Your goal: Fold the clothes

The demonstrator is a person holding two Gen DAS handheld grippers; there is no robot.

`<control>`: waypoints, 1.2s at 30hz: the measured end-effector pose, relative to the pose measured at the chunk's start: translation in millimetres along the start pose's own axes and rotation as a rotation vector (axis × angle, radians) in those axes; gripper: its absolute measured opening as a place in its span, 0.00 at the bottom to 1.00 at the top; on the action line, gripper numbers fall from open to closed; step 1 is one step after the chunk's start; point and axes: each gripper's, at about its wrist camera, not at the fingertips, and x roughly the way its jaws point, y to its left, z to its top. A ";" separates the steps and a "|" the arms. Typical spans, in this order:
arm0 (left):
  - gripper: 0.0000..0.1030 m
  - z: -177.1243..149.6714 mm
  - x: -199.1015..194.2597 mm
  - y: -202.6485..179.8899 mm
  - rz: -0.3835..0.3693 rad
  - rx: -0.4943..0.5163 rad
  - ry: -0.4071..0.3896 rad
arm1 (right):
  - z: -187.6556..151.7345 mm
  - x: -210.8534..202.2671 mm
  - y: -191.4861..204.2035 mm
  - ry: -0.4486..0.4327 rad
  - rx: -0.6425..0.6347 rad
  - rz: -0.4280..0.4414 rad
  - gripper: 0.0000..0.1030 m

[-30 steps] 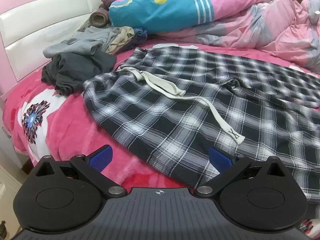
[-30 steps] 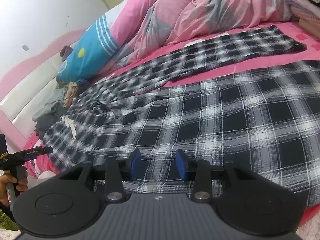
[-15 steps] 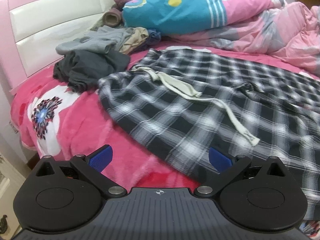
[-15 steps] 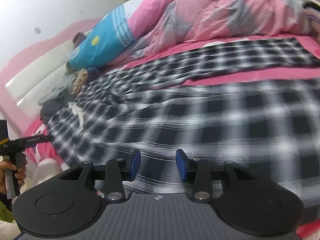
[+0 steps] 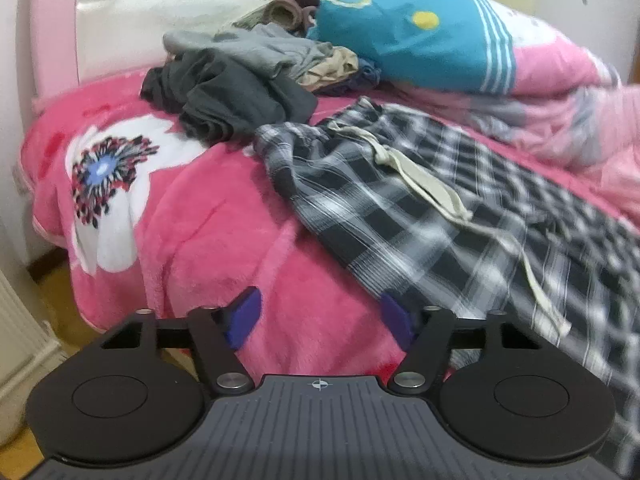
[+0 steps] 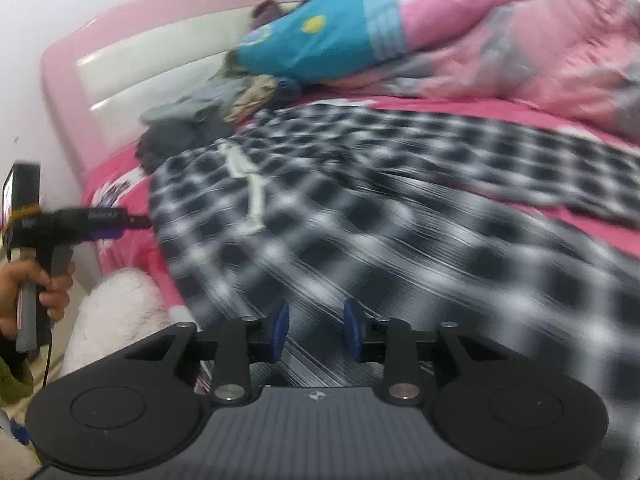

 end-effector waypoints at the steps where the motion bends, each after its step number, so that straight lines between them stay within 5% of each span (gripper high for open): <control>1: 0.57 1.8 1.2 4.1 -0.020 -0.020 -0.001 | -0.4 4.1 5.1 0.003 -0.011 0.009 0.25; 7: 0.49 2.9 8.4 11.1 -0.107 -0.040 0.005 | -2.9 28.4 35.1 0.023 -0.071 0.066 0.11; 13: 0.47 1.1 16.5 17.6 -0.149 -0.048 0.021 | -10.1 49.9 62.6 0.061 -0.119 0.124 0.11; 22: 0.47 4.8 21.3 29.7 -0.185 -0.090 0.022 | 6.4 62.6 80.8 -0.006 -0.145 0.118 0.11; 26: 0.49 10.6 23.5 34.7 -0.192 -0.128 0.017 | -1.6 74.9 87.6 0.049 -0.098 0.207 0.14; 30: 0.58 20.1 29.8 44.4 -0.213 -0.205 0.011 | -6.8 66.6 78.1 0.100 0.035 0.324 0.14; 36: 0.69 44.0 52.9 53.4 -0.207 -0.257 -0.013 | -25.7 60.6 32.0 0.151 0.448 0.355 0.19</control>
